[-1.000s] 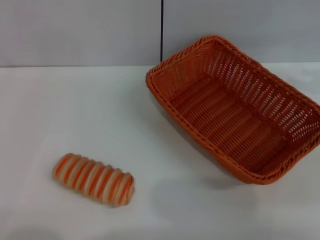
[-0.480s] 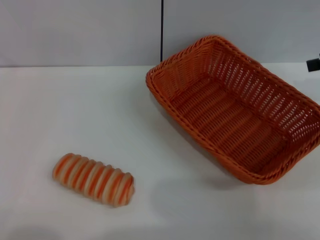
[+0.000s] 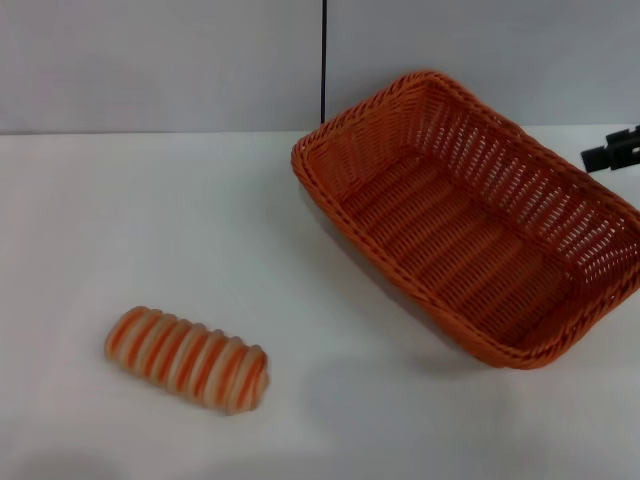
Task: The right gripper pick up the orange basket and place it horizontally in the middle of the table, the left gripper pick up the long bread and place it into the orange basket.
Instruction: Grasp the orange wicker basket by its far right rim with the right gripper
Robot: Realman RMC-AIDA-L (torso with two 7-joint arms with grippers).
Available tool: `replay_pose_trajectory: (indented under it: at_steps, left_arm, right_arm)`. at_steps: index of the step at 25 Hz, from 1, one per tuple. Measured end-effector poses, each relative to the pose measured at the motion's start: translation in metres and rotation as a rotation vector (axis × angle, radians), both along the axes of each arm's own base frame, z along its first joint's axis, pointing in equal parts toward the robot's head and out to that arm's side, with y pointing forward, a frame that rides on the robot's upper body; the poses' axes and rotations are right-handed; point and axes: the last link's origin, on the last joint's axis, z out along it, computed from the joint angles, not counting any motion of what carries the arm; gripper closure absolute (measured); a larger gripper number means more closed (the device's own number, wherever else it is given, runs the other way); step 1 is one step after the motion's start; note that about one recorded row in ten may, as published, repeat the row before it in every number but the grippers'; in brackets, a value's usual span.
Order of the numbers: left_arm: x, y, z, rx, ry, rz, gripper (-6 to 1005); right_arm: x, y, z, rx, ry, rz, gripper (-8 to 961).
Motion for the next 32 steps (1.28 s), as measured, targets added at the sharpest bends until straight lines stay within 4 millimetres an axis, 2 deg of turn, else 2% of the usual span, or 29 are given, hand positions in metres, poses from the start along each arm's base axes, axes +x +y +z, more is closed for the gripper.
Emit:
replay_pose_trajectory:
  at_steps: [8, 14, 21, 29, 32]
  left_arm:
    - [-0.001, 0.001, 0.000, -0.002, -0.003, 0.005, 165]
    - [-0.003, 0.002, 0.000, -0.012, -0.035, 0.006, 165]
    - [-0.004, 0.002, 0.000, -0.016, -0.037, 0.006, 165]
    - [-0.005, 0.003, 0.000, -0.019, -0.041, 0.012, 165]
    - [-0.005, 0.002, 0.000, -0.019, -0.041, 0.013, 165]
  right_arm:
    - [0.003, 0.000, -0.016, -0.014, -0.031, -0.007, 290]
    - [0.008, -0.001, -0.035, -0.042, -0.051, -0.023, 290]
    - [0.015, -0.004, -0.042, -0.047, -0.056, -0.044, 296]
    - [0.021, -0.004, -0.041, -0.015, -0.062, -0.053, 434]
    - [0.021, -0.004, -0.042, -0.018, -0.065, -0.051, 579]
